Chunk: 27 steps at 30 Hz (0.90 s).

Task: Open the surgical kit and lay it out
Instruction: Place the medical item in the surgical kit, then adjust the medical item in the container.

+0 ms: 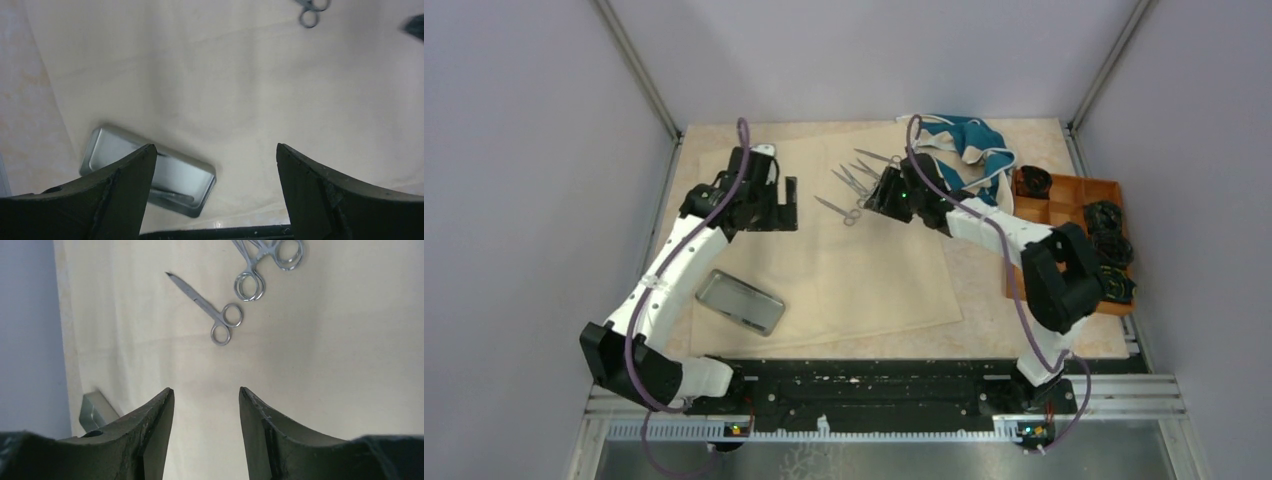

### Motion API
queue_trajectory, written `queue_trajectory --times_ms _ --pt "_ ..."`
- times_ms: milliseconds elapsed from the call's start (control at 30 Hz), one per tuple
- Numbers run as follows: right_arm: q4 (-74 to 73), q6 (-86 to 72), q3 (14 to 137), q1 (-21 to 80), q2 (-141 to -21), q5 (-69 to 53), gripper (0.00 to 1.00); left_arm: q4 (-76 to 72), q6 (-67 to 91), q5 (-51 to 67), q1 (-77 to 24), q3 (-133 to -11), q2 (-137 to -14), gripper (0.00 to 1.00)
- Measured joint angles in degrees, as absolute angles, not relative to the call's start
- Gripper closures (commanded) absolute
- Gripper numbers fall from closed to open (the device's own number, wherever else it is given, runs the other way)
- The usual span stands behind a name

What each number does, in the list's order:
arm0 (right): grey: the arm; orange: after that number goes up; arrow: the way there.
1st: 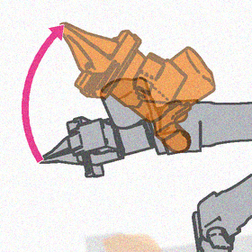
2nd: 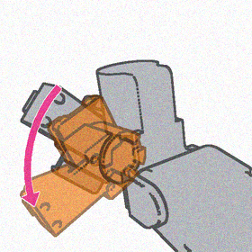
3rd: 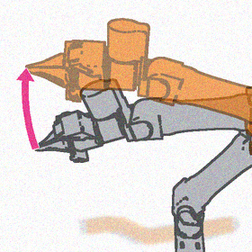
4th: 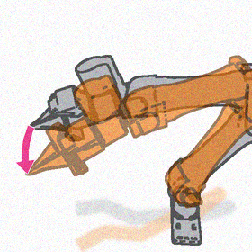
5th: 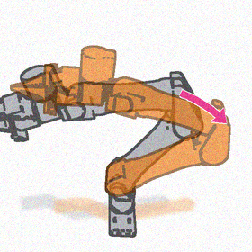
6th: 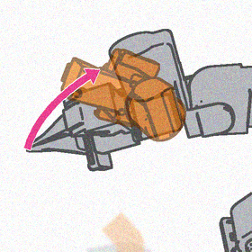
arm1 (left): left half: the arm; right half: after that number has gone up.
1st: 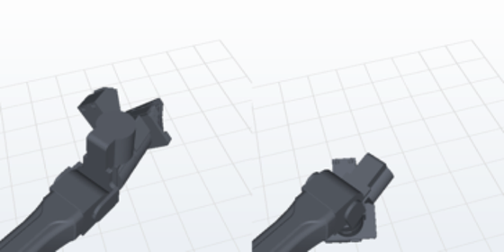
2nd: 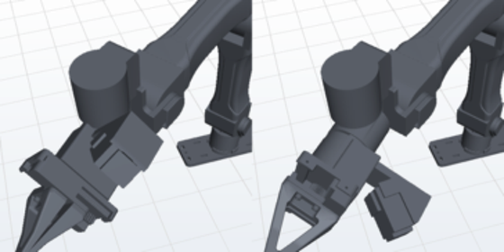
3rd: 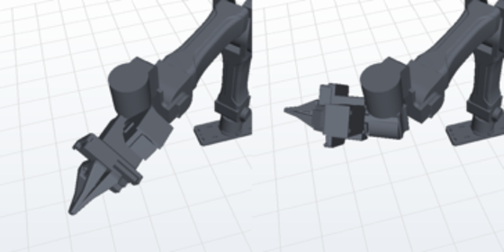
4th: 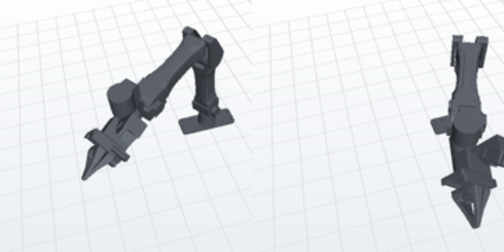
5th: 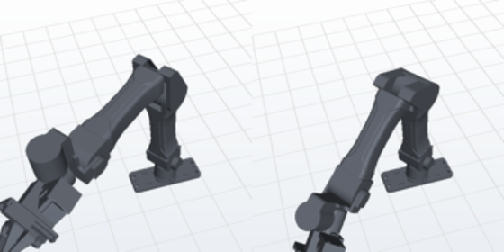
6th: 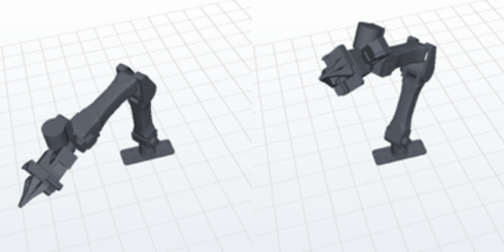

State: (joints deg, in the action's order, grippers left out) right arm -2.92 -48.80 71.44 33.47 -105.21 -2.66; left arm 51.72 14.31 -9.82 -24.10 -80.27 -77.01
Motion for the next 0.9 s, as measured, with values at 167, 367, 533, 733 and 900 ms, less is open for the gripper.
queue_trajectory --times_ms 167,367,533,733,900 --pt "-10.68 -34.79 69.6 32.86 -90.24 -3.55 0.49 55.64 25.78 -9.08 -13.89 -70.37 -72.03 0.18" --pt "-13.76 -26.44 62.78 32.82 -77.62 -6.17 0.5 58.28 38.83 -6.35 -5.08 -59.81 -69.6 0.5" --pt "-16.36 -23.11 60.62 32.75 -76.77 -7.86 0.5 58.26 50.17 -4.82 2.15 -51.79 -69.47 0.56" --pt "-17.89 -21.85 57.78 29.54 -74.3 -10.61 0.5 56.03 60.27 -3.38 3.25 -45.56 -69.49 0.58" --pt "-19.35 -20.4 57.76 28.08 -74.0 -11.05 0.5 52.77 64.93 -3.22 3.42 -42.89 -69.76 0.61"
